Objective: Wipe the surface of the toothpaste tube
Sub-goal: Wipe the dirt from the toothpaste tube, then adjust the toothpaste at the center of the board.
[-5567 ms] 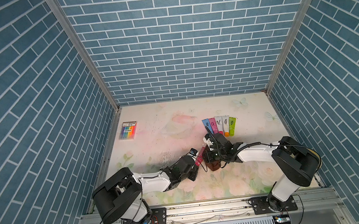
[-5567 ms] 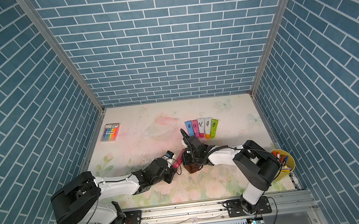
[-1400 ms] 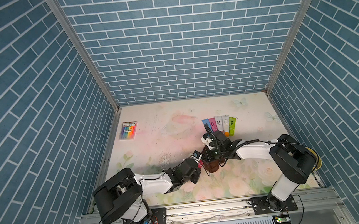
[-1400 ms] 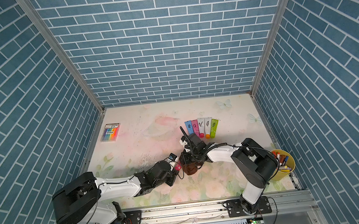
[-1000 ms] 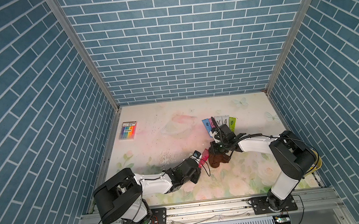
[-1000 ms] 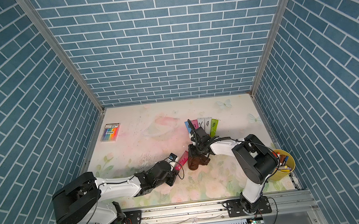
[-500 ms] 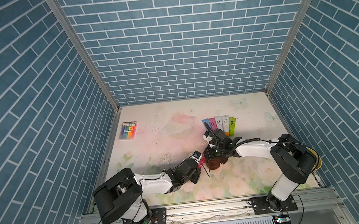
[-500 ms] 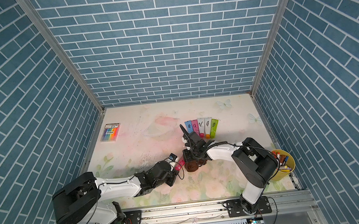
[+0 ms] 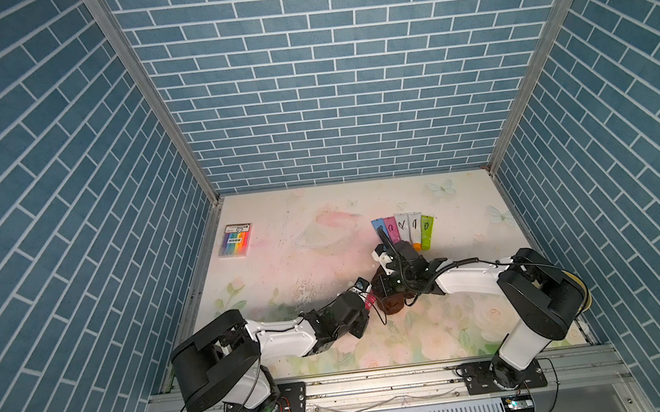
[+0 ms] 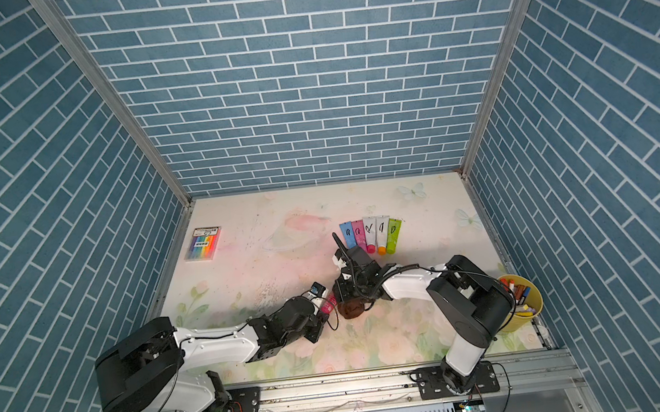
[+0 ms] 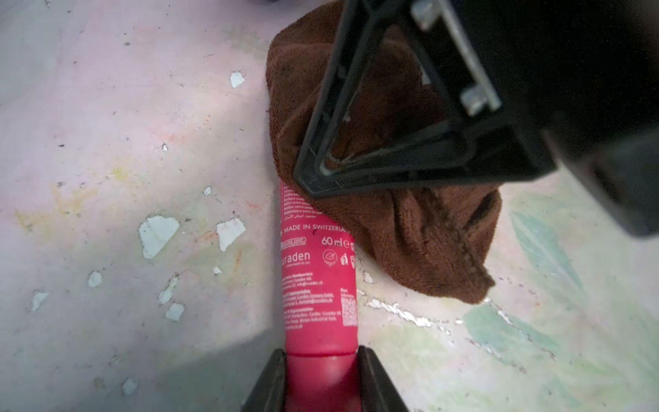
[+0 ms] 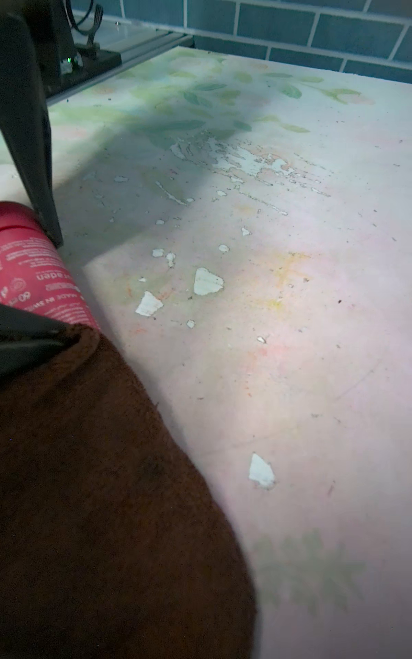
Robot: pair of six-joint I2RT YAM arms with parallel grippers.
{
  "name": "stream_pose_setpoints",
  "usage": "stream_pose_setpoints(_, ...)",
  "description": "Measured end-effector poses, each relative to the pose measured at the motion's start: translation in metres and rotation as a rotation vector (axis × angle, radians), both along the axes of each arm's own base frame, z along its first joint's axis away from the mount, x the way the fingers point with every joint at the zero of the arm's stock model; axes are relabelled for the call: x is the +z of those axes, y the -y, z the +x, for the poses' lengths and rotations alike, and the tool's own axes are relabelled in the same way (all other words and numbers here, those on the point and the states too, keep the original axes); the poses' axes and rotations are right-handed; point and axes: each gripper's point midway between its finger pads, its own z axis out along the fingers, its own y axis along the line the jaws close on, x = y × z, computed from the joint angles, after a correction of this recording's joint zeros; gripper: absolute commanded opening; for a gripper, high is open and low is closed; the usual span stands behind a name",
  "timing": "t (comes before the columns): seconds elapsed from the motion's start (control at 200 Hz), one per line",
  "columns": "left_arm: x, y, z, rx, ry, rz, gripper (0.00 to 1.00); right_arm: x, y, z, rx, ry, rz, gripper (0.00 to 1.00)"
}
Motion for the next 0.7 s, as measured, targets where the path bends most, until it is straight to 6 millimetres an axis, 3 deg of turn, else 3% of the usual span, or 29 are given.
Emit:
stream_pose_setpoints(0.185,0.008,-0.004,0.001,0.038,0.008,-0.039,0.08,-0.002,0.004,0.015,-0.039,-0.033,-0.032,0.0)
stream_pose_setpoints(0.375,0.017,-0.018,-0.007,0.073,0.009,-0.07,0.07,-0.013,0.047,0.028,-0.169,0.019,-0.157,0.0)
stream_pose_setpoints(0.595,0.014,-0.036,-0.002,0.179,0.011,-0.063,0.07,-0.012,0.098,-0.005,-0.228,0.026,-0.259,0.0)
stream_pose_setpoints(0.7,0.005,-0.04,0.001,0.227,0.002,-0.043,0.16,-0.01,0.115,-0.022,-0.235,0.012,-0.288,0.0)
